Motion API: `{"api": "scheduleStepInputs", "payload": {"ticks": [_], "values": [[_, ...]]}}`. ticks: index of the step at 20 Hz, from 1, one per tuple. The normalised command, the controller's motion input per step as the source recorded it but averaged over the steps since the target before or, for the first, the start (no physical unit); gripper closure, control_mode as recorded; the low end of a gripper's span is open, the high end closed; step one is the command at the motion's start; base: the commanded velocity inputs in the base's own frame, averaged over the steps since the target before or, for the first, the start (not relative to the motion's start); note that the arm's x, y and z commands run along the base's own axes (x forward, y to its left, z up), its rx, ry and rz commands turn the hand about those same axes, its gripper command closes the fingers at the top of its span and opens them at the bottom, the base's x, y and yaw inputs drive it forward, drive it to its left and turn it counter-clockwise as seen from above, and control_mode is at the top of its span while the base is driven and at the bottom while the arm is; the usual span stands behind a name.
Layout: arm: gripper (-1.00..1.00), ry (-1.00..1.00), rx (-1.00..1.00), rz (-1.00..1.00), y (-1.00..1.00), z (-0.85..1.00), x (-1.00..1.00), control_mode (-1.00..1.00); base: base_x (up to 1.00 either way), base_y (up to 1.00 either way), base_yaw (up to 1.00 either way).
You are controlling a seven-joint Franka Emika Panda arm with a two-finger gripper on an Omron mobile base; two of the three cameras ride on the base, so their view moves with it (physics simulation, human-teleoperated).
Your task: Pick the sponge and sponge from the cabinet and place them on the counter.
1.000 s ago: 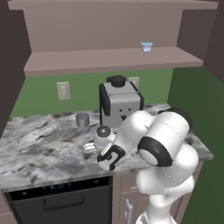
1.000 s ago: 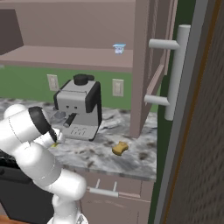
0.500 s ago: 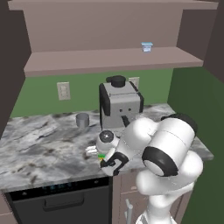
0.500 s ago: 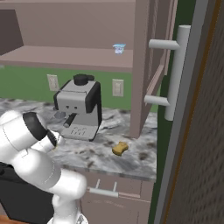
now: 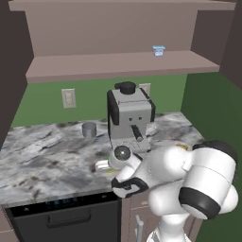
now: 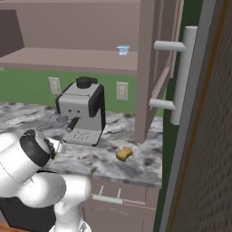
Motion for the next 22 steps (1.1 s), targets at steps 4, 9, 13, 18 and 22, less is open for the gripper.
{"api": "scheduleStepInputs", "payload": {"ticks": [4, 9, 13, 18, 22], "values": [[-1.00, 0.00, 0.00, 0.00, 0.00, 0.74, -0.05, -1.00, 0.00, 0.00, 0.00], [-1.00, 0.00, 0.00, -0.01, 0.00, 0.75, -0.10, -1.00, 0.00, 0.00, 0.00], [-1.00, 0.00, 0.00, -0.03, 0.00, 0.47, -0.22, -1.00, 0.00, 0.00, 0.00], [-1.00, 0.01, 0.00, -0.02, 0.00, 0.42, -0.29, -1.00, 0.00, 0.00, 0.00], [-1.00, 0.01, -0.03, -0.02, 0.00, 0.43, -0.34, -1.00, 0.00, 0.00, 0.00]]}}
